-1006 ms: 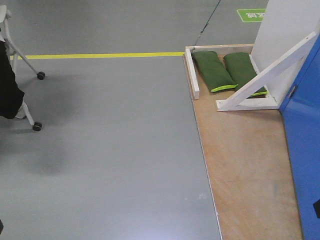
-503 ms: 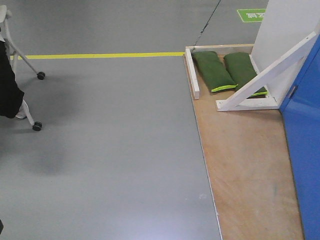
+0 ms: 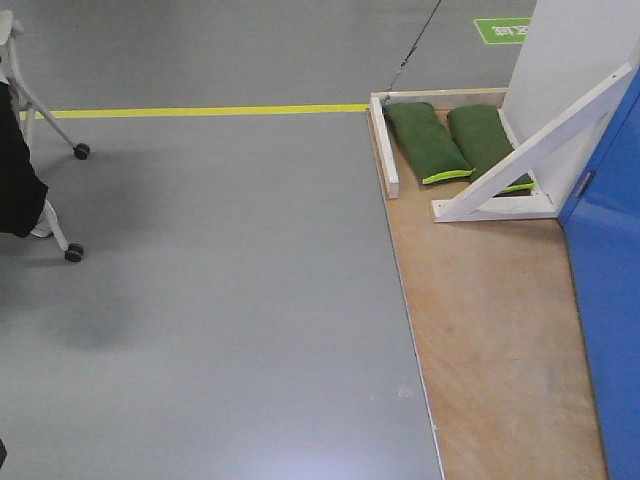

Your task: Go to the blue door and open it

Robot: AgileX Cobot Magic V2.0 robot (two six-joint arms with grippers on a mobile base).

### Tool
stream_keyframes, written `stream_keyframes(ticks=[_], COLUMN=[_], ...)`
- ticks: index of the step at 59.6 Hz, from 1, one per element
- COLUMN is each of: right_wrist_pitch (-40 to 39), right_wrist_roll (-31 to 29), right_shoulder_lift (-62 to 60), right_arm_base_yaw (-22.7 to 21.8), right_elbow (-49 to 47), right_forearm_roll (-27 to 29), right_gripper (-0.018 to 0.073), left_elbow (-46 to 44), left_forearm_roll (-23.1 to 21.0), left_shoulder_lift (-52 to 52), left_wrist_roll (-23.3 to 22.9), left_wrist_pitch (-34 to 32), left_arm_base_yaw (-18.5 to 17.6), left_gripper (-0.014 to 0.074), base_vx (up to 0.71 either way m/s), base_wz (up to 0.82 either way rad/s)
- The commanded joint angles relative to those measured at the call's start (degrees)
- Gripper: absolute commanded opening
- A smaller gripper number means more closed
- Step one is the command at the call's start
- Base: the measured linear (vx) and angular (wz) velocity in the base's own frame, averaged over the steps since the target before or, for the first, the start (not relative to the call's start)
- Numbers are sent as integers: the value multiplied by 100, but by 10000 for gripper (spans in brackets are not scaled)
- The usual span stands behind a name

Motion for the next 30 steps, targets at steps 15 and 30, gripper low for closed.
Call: stream_keyframes(ticks=[15,30], right_wrist_pitch=[-529,-645], right_wrist_roll=[-58,-58], right_shoulder_lift=[393,526], right_arm_base_yaw=[-2532,-5261], right_elbow=[-194,-221], right_forearm_roll=[346,3486], right_gripper=[-4,-4], left_elbow=[-200,-200], left_forearm_roll=[-26,-26], left_shoulder_lift=[-100,-100], left_wrist_roll=[-23,-23], left_wrist_pitch=[-436,-436], left_arm_base_yaw=[-31,-31], left_gripper=[71,71], base_vx=[0,0], base_wz=[0,0])
